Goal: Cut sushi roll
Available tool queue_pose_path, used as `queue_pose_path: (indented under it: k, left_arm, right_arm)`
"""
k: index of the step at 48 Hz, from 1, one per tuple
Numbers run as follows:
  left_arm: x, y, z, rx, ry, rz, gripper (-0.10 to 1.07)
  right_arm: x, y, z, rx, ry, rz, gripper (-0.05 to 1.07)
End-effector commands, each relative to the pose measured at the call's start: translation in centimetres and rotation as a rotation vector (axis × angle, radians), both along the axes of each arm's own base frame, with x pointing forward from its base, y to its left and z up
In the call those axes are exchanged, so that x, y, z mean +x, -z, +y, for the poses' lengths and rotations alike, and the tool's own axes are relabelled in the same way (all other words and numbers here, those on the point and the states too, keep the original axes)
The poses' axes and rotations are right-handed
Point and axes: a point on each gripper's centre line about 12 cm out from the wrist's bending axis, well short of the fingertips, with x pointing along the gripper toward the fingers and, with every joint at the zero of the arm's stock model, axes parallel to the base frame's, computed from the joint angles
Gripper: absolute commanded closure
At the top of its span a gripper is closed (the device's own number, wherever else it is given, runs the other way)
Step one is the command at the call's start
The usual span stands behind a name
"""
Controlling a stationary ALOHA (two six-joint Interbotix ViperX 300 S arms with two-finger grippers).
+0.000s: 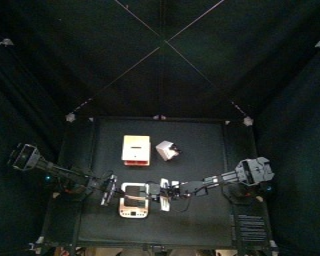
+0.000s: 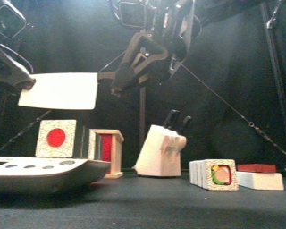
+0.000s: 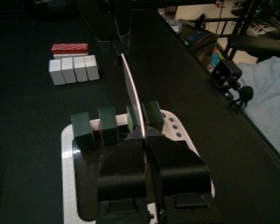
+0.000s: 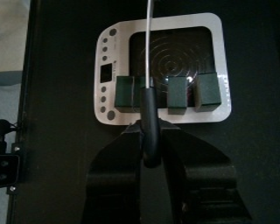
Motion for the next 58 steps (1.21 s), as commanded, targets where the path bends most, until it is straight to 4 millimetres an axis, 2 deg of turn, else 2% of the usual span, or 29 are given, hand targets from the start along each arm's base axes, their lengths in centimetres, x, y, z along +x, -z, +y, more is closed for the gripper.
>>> queue_pose_path:
  k: [1,24,34,45,58]
  left_arm:
    - [0.1,0.1,-0.8,-0.005,0.027,0.008,0.73]
    - [1.1,1.0,-2.0,-0.084,-0.024,0.087,0.73]
    - [1.5,0.6,-2.1,-0.146,-0.095,0.181,0.73]
    - [2.4,-0.9,-3.1,-0.082,-0.037,0.191,0.73]
    - [1.8,0.6,-2.6,-0.081,-0.067,0.223,0.73]
  right_arm:
    - [-0.4,-1.9,0.7,0.013,-0.013,-0.035,0.53]
    - [-1.0,-0.3,1.8,0.03,-0.025,0.01,0.53]
    - [-1.2,-1.1,2.0,0.065,-0.006,0.029,0.53]
    - [-0.9,-1.8,2.4,0.091,0.009,0.056,0.53]
    - [-1.0,-1.1,2.4,0.072,0.027,0.069,0.53]
